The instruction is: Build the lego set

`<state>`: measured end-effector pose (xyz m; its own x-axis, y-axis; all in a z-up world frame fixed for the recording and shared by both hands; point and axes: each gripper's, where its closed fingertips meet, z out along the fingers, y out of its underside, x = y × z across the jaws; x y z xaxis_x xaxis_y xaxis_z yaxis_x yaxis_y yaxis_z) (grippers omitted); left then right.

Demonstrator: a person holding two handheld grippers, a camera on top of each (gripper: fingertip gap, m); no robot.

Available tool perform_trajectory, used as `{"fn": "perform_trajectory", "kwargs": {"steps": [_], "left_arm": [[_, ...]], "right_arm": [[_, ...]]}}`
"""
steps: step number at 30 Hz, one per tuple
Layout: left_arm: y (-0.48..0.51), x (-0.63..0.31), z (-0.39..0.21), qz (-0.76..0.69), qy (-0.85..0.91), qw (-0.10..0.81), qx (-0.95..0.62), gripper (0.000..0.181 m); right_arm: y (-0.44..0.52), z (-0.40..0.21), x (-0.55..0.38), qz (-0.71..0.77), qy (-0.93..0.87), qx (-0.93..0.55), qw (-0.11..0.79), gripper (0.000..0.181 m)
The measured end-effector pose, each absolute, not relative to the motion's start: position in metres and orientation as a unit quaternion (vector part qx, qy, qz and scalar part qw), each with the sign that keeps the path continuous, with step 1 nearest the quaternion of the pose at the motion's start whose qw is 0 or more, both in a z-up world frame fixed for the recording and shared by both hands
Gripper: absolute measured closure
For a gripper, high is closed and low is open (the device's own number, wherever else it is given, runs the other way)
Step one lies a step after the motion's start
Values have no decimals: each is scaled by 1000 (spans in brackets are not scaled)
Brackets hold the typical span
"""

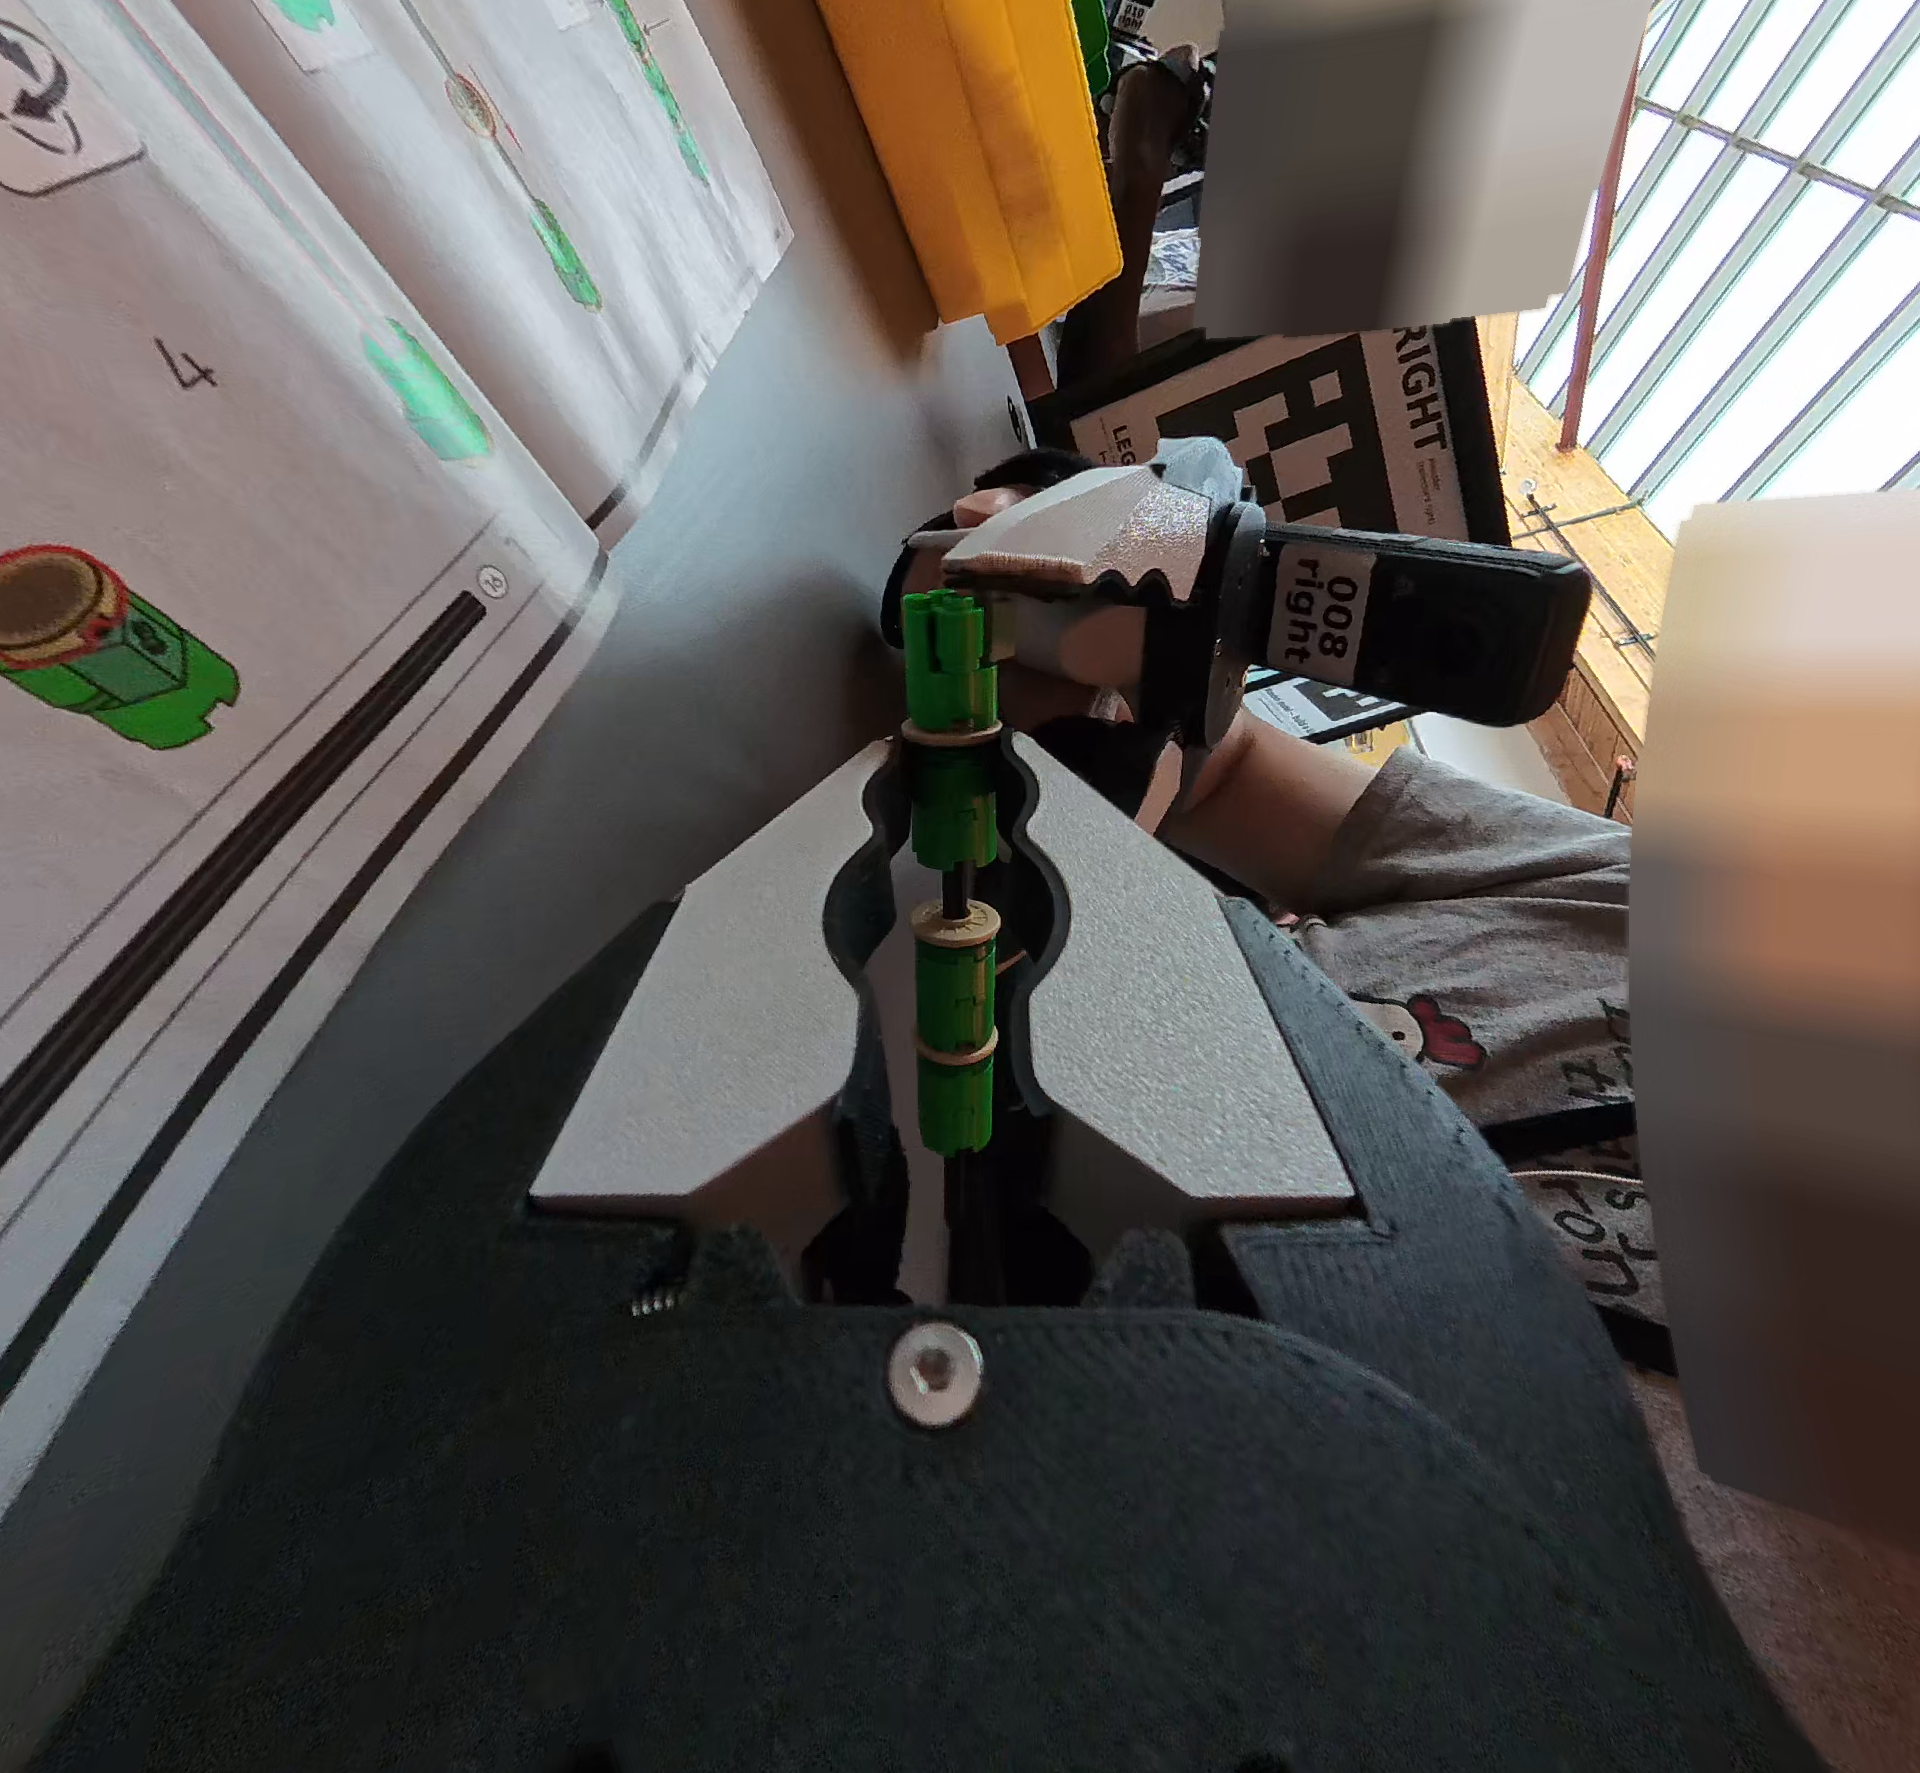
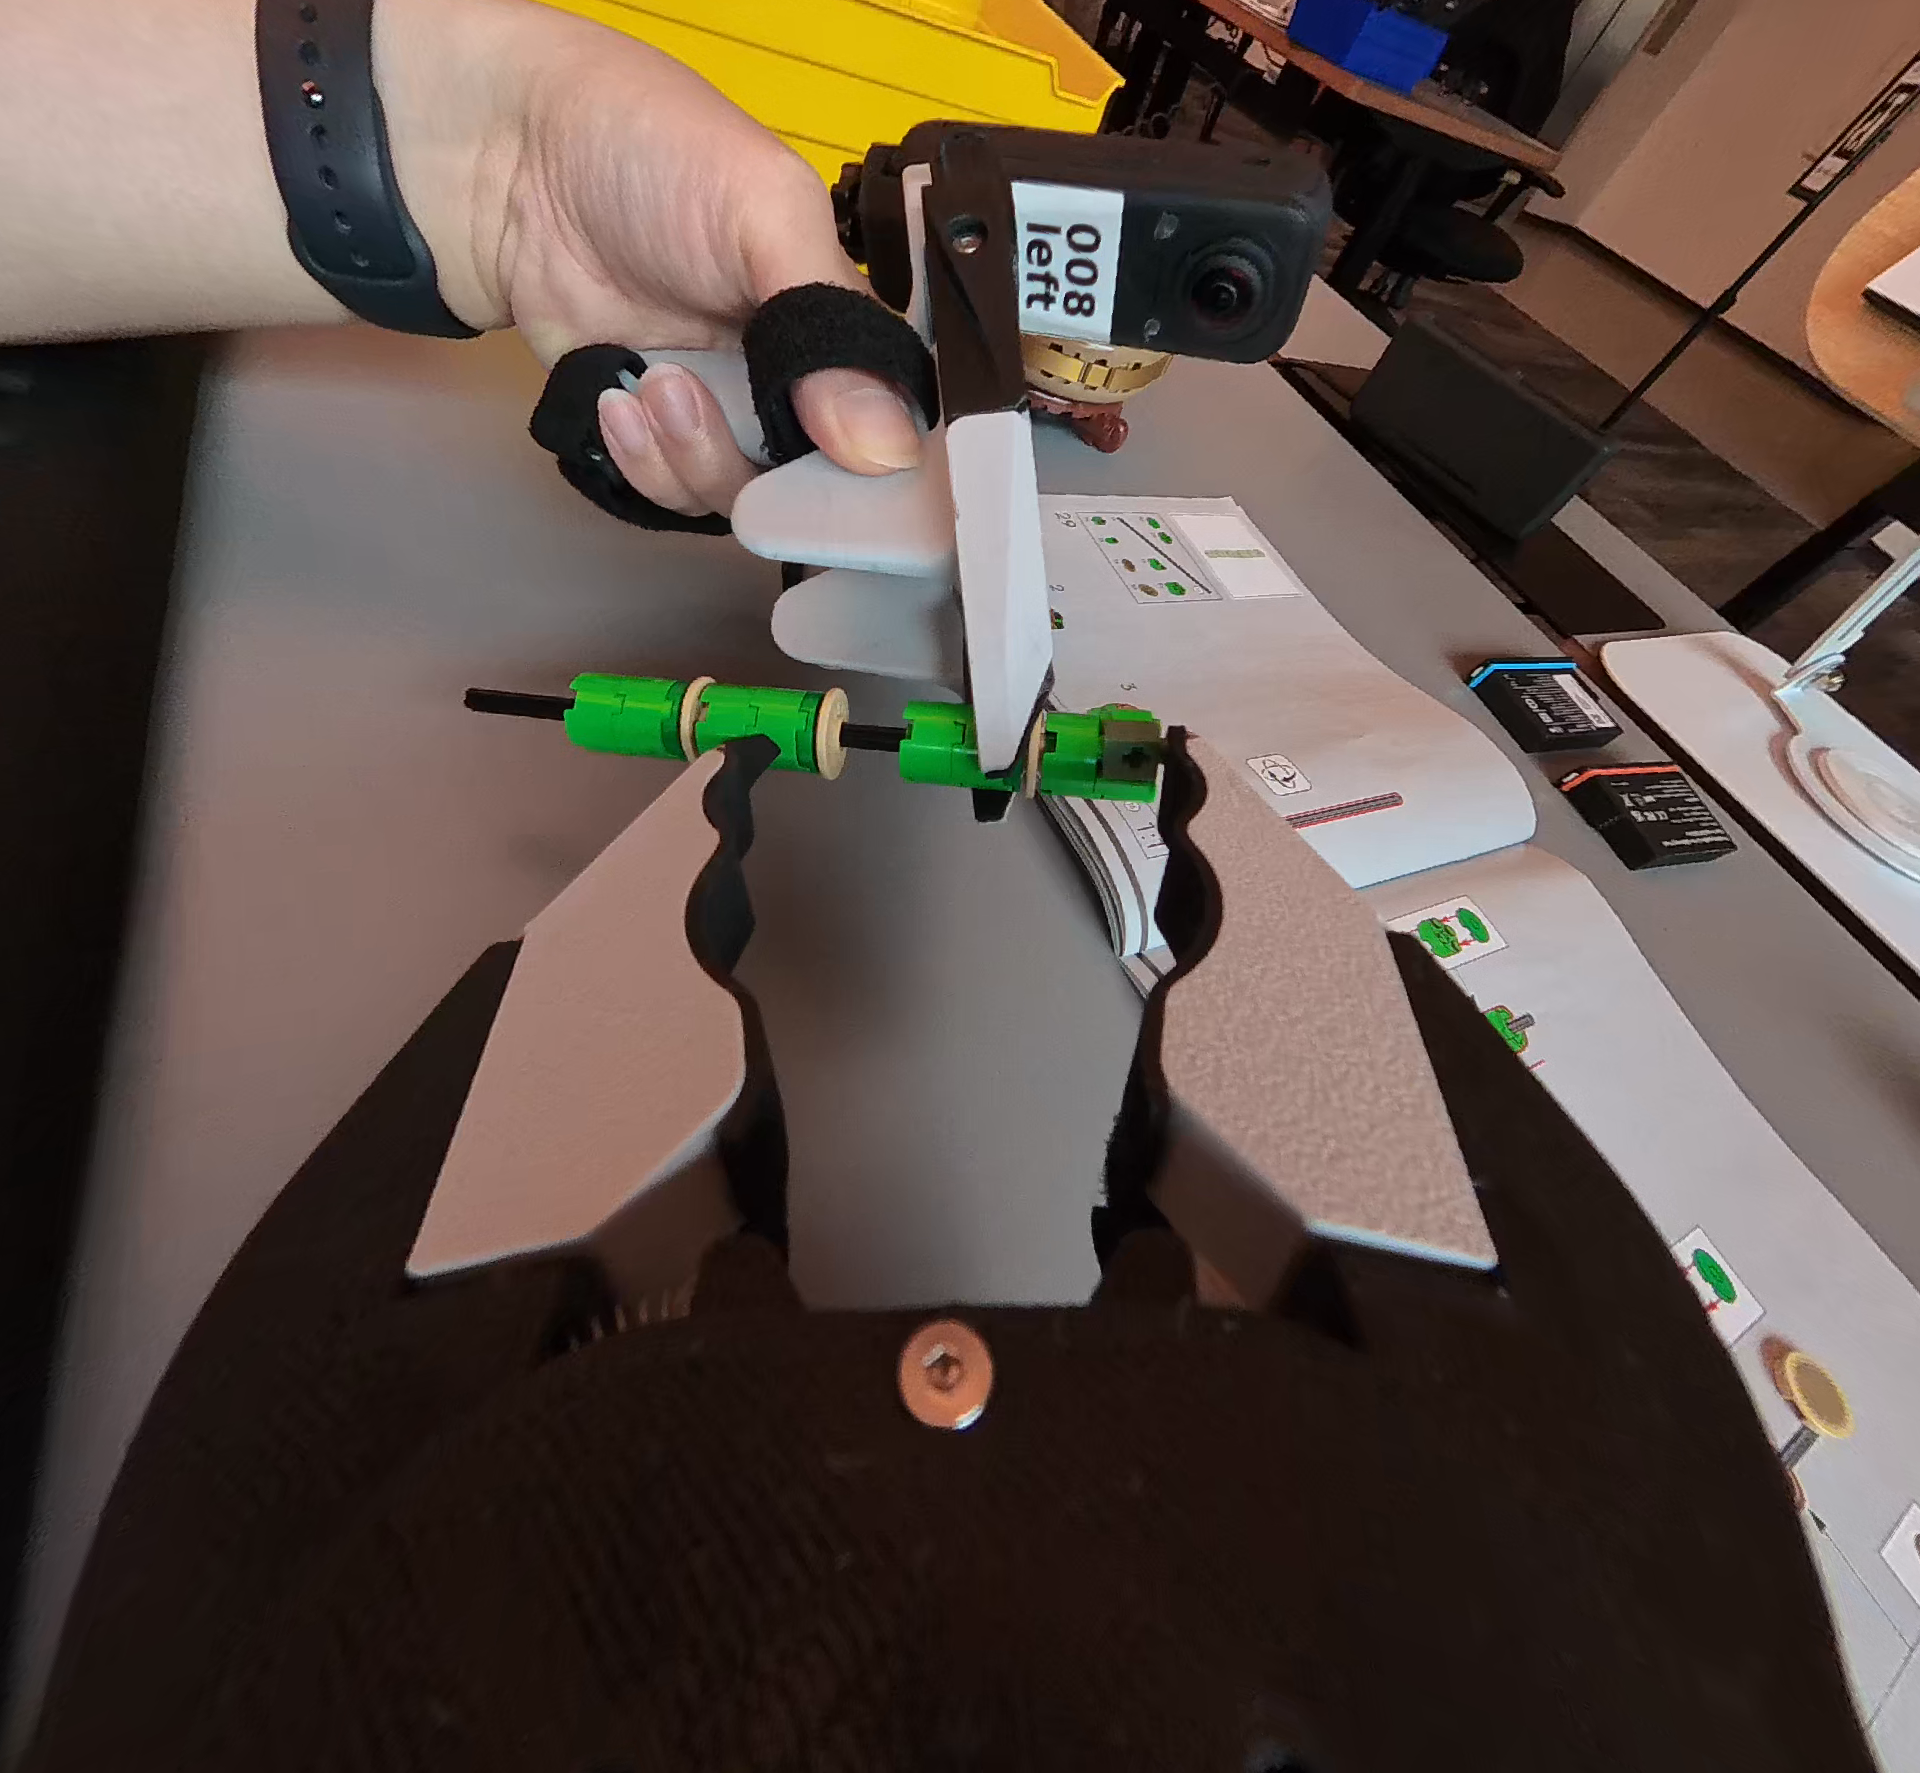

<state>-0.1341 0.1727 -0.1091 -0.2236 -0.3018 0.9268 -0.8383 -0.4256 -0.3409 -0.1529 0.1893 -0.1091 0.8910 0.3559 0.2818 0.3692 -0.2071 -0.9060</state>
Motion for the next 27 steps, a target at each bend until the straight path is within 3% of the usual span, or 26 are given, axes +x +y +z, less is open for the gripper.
{"fn": "perform_trajectory", "kwargs": {"steps": [27], "left_arm": [[179, -130, -114, 614, -476, 208, 595, 169]], "right_arm": [[196, -115, -149, -38, -206, -792, 574, 102]]}}
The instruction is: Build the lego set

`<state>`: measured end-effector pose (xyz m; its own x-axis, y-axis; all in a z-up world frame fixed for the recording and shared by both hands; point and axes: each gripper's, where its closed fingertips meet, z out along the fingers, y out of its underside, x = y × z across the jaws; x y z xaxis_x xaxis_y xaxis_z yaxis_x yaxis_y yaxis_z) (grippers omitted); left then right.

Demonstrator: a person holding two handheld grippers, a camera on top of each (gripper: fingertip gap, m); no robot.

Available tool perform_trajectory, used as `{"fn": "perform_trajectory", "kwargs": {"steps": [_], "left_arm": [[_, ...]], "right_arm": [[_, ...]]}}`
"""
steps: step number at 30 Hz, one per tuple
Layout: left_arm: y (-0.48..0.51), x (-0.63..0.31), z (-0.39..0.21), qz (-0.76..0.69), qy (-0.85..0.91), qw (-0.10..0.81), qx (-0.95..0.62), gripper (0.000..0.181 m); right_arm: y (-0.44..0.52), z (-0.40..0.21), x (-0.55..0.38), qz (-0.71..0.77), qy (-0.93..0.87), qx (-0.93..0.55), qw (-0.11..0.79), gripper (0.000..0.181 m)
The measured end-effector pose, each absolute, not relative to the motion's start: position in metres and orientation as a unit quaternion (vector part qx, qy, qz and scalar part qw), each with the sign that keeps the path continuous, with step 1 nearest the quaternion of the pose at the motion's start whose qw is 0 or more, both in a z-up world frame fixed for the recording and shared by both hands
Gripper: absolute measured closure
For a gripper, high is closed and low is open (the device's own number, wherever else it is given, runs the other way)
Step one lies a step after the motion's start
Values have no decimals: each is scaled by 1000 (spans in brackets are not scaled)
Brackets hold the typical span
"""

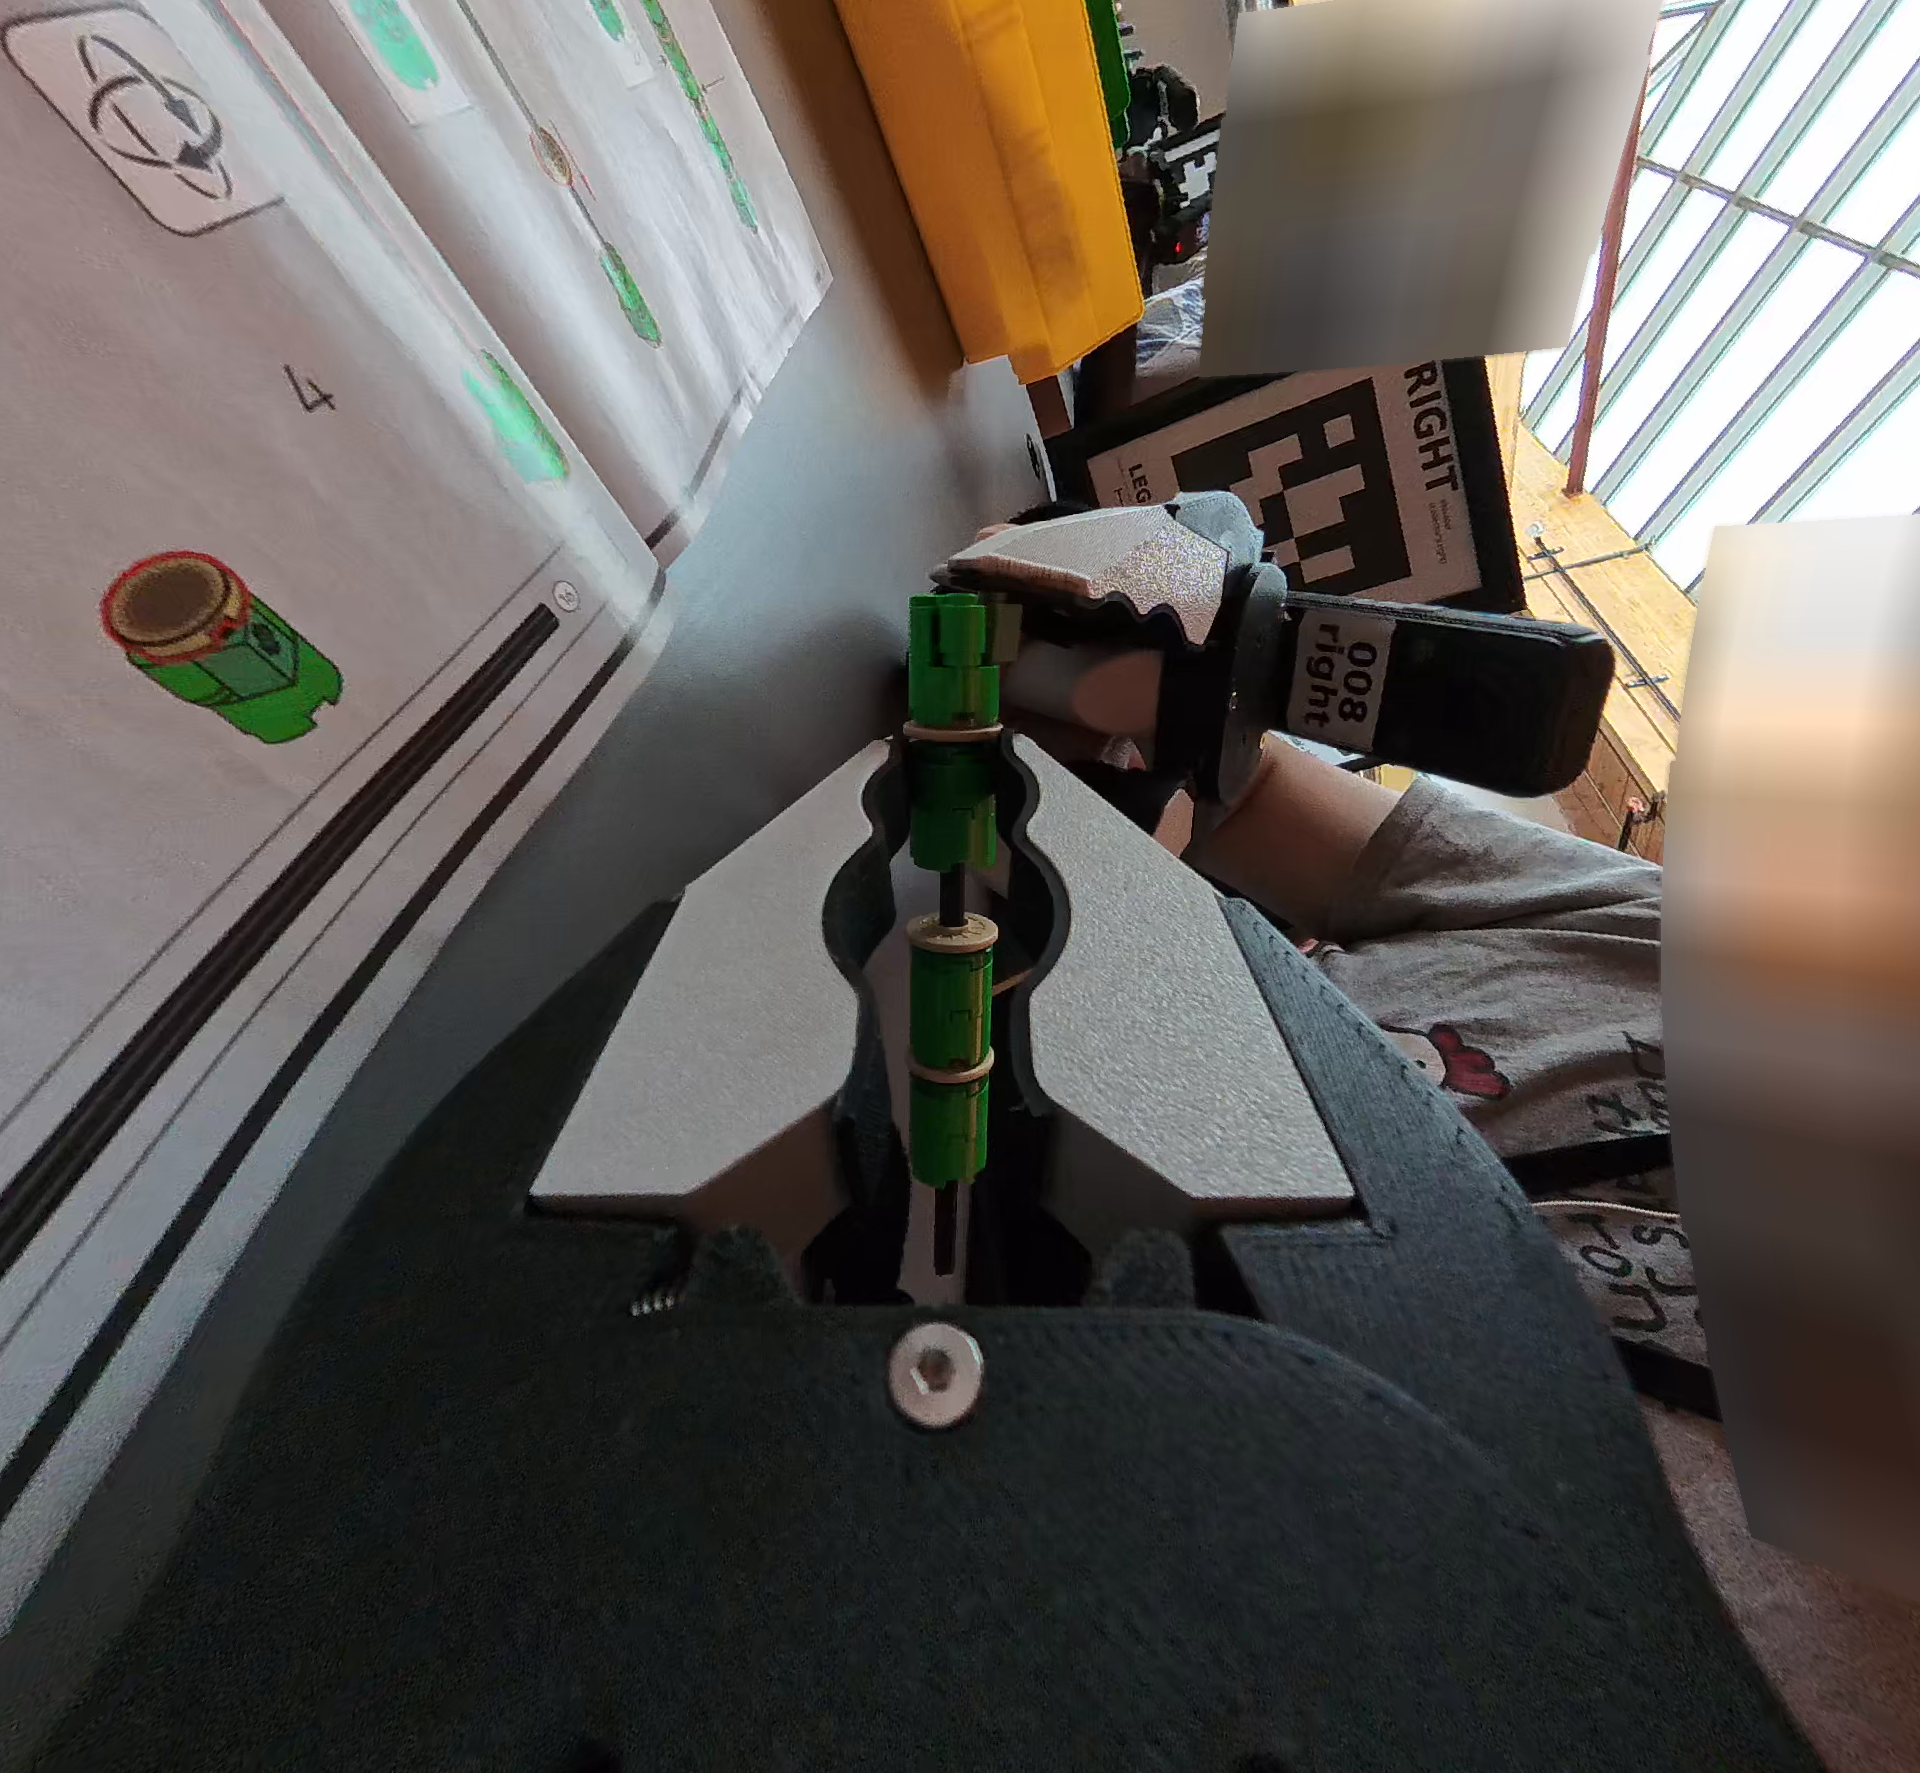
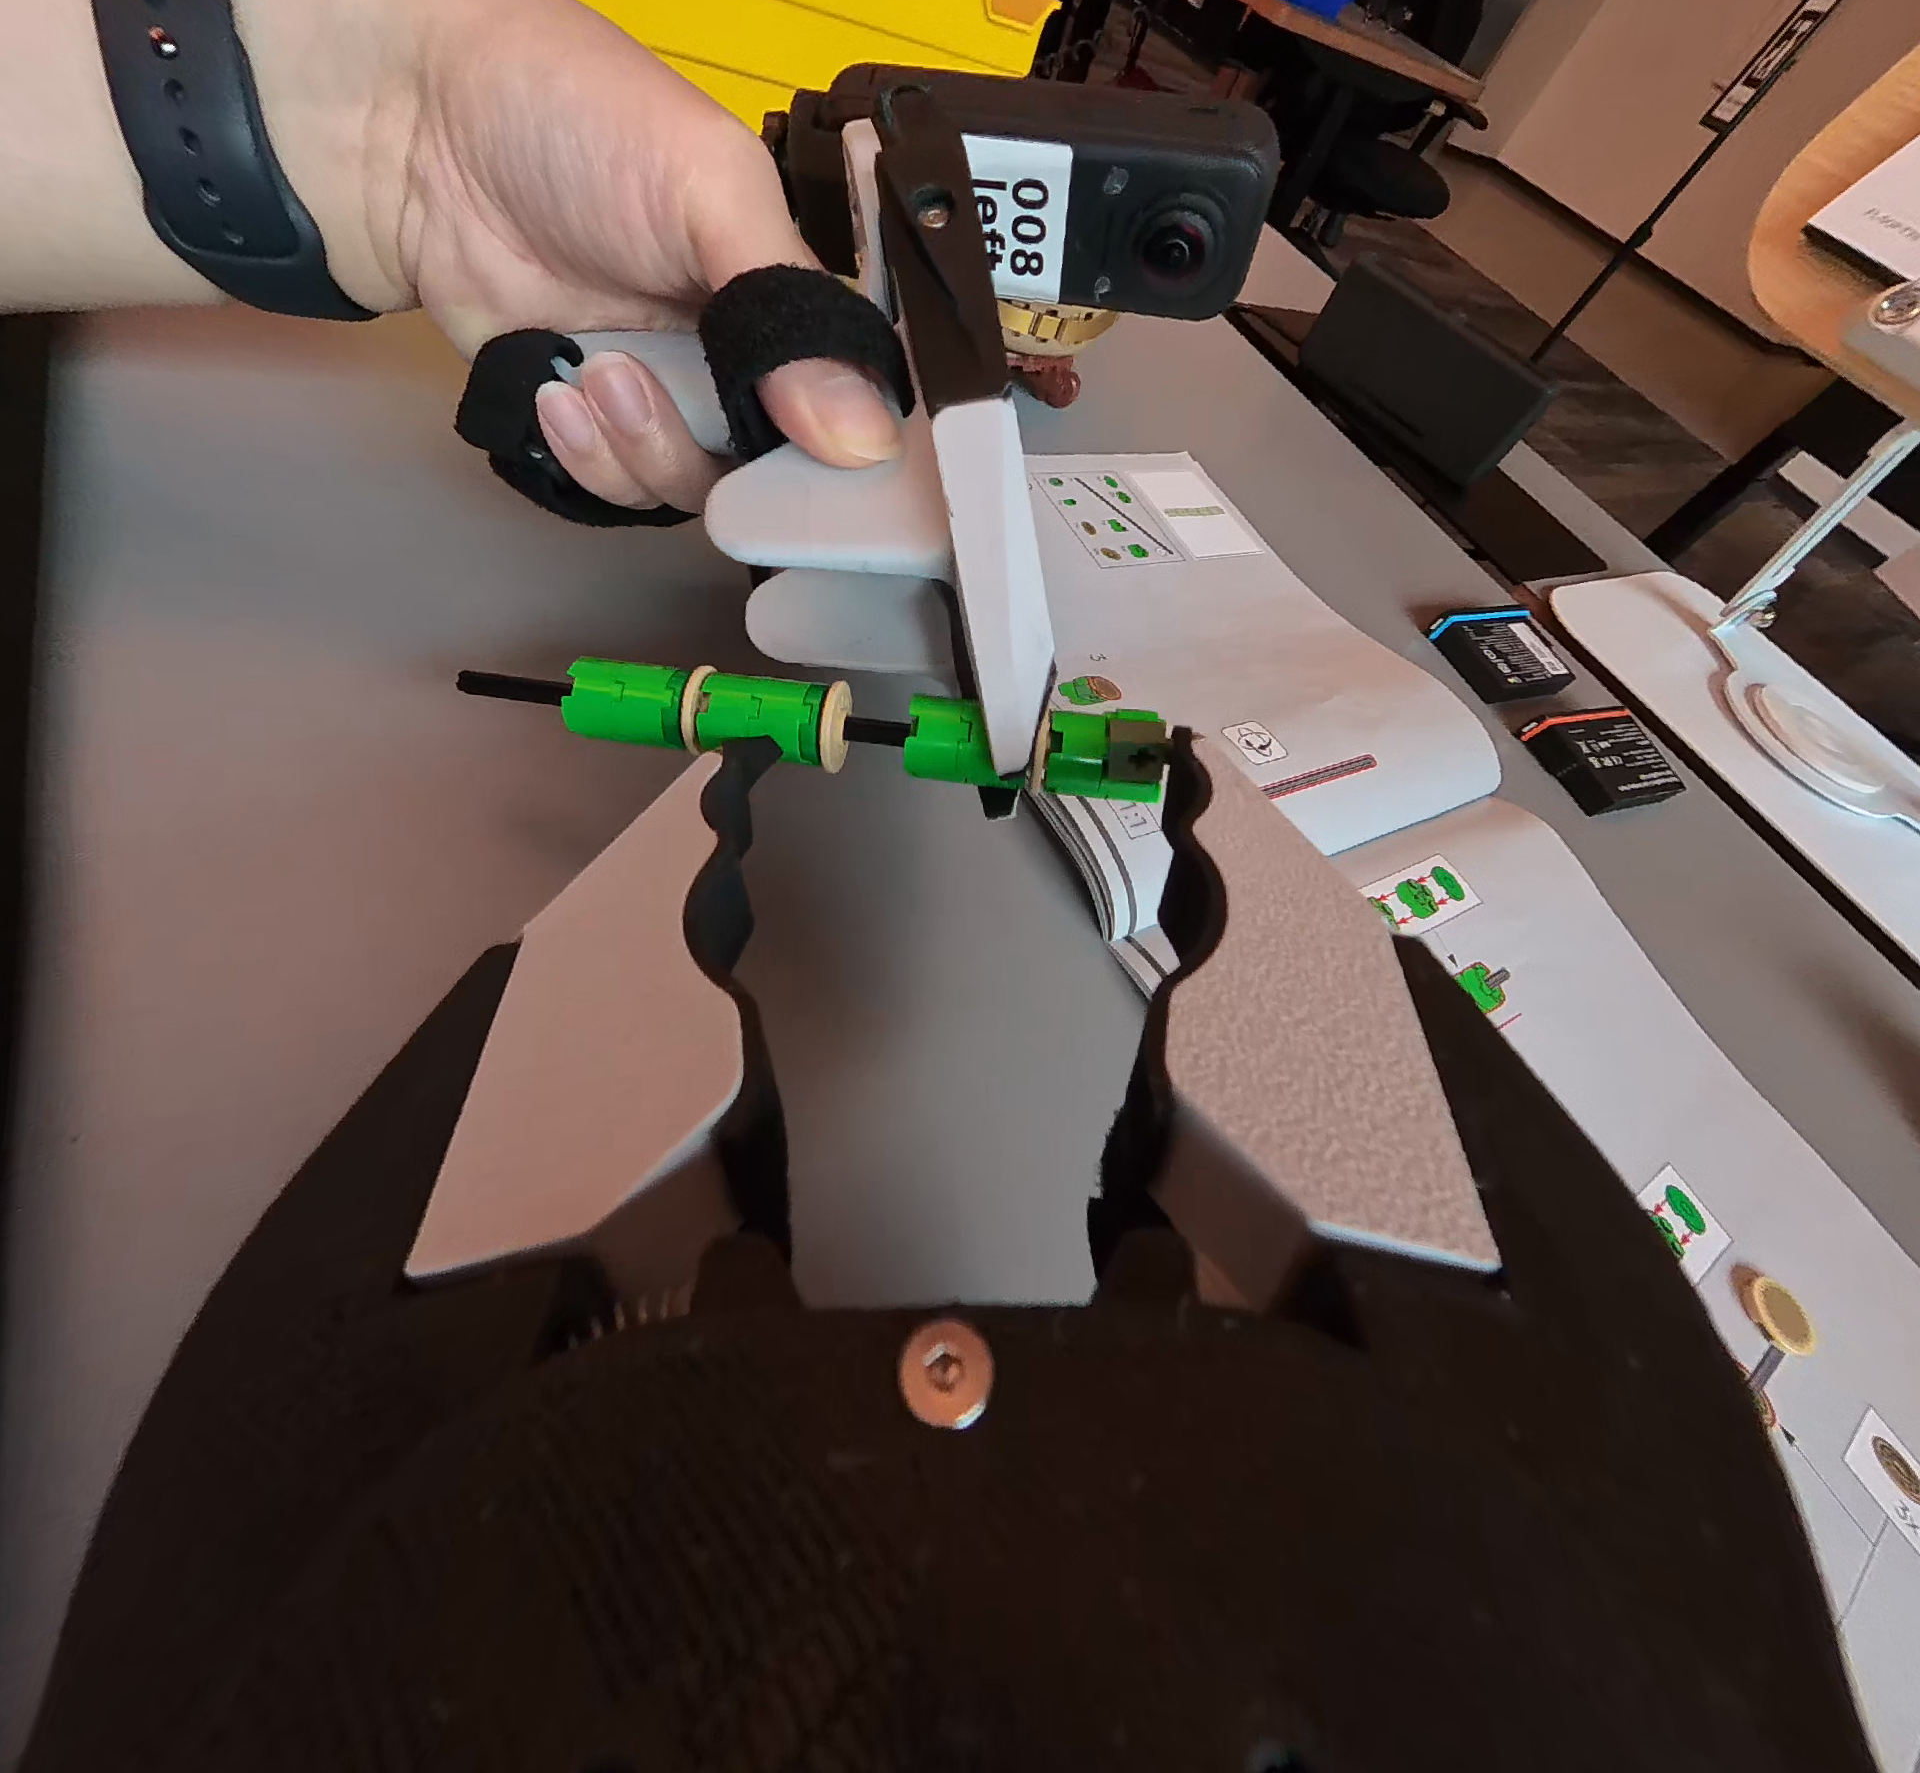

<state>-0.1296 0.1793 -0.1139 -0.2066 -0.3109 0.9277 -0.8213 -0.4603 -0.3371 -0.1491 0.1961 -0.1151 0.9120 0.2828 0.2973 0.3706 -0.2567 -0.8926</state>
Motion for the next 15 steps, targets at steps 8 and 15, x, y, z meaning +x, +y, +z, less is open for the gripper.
{"fn": "perform_trajectory", "kwargs": {"steps": [8, 15], "left_arm": [[179, -128, -104, 639, -455, 217, 581, 168], [176, -128, -89, 679, -418, 253, 548, 168]], "right_arm": [[197, -106, -147, -36, -193, -780, 594, 102], [193, -90, -148, -11, -192, -757, 625, 100]]}}
